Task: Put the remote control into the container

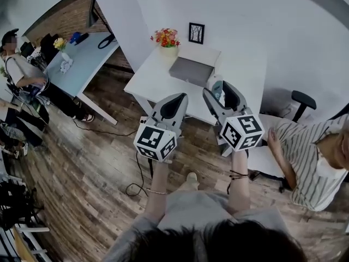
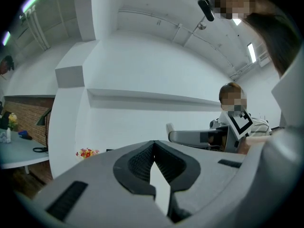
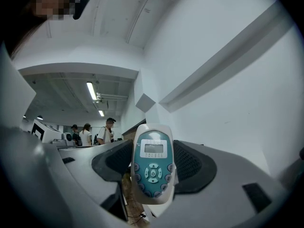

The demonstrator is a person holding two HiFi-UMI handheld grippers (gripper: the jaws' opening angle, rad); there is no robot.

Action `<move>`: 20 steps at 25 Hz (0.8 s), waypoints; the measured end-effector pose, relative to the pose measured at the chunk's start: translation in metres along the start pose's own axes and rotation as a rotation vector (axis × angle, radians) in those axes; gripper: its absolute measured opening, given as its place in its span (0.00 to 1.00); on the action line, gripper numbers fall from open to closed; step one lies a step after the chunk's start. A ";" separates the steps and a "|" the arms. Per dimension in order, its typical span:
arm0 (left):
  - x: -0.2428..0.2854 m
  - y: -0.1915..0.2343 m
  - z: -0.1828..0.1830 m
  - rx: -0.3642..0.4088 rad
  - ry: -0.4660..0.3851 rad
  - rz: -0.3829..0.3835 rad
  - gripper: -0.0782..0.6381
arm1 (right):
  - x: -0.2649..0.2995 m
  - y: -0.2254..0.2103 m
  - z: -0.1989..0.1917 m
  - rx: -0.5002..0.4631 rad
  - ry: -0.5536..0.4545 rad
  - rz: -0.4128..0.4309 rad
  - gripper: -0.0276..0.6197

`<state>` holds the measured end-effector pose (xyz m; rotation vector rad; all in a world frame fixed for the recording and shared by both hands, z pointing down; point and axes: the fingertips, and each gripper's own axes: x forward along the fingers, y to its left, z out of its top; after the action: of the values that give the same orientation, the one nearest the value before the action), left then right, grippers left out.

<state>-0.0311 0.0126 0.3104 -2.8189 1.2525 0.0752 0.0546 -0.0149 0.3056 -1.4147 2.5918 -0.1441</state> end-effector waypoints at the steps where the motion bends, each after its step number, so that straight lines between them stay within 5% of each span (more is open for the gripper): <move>1: 0.003 0.004 0.000 -0.003 0.001 -0.005 0.11 | 0.005 -0.001 0.000 -0.004 0.003 -0.004 0.46; 20: 0.047 0.072 -0.027 -0.036 0.029 -0.067 0.11 | 0.072 -0.029 -0.025 -0.011 0.035 -0.065 0.46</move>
<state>-0.0520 -0.0724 0.3316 -2.9001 1.1720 0.0542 0.0354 -0.0919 0.3264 -1.5141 2.5802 -0.1651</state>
